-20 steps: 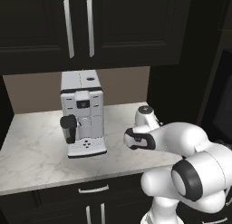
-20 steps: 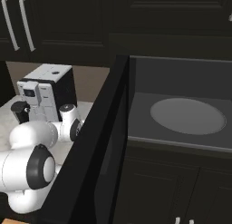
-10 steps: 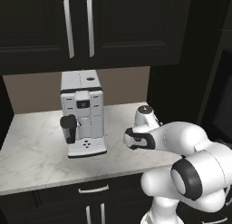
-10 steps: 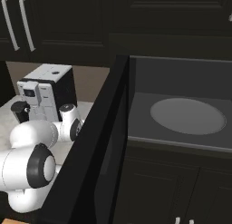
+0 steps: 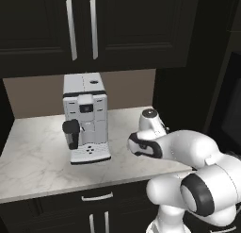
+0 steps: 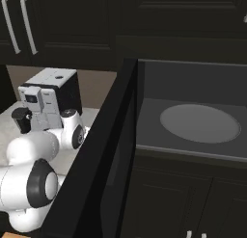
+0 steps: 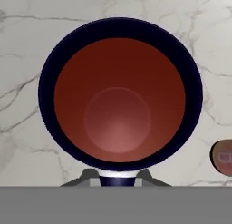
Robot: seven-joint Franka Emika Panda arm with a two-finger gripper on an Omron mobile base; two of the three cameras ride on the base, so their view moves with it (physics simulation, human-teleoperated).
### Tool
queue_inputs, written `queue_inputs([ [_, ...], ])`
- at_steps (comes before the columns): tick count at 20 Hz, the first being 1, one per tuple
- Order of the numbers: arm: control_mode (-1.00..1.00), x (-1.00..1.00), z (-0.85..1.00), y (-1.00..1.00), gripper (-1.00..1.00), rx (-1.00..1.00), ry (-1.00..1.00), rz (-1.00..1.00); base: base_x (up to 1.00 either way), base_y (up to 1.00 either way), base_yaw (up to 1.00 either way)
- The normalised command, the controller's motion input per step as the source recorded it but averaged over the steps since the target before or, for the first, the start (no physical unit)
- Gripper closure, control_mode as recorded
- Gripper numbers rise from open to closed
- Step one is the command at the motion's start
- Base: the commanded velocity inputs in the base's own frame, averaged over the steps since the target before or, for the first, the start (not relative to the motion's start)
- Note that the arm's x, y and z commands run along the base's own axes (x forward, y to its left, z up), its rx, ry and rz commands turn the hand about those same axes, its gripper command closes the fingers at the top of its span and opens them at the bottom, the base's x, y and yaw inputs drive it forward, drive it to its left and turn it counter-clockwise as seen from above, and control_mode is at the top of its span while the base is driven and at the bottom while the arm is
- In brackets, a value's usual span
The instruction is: Place the microwavable item in the microwave. Then, close the microwave door and press the start button.
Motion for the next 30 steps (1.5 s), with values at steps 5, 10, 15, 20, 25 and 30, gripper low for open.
queue_inputs([
  [5,-1.00,-0.38,0.52,0.04,1.00,0.00,-0.13,0.00,0.00,0.00,0.00],
  [10,-1.00,-0.43,0.85,-0.05,1.00,0.01,-0.10,0.00,0.00,0.00,0.00],
  [15,-1.00,-0.64,0.67,-0.12,1.00,0.07,-0.01,0.00,0.00,0.00,0.00],
  [20,-1.00,-0.46,0.45,0.00,1.00,0.05,0.00,0.00,0.00,0.00,0.00],
  [25,-1.00,-0.24,0.31,0.11,1.00,0.01,0.00,0.00,0.00,0.00,0.00],
  [30,-1.00,-0.19,0.16,0.11,1.00,0.00,0.00,0.00,0.00,0.00,0.00],
])
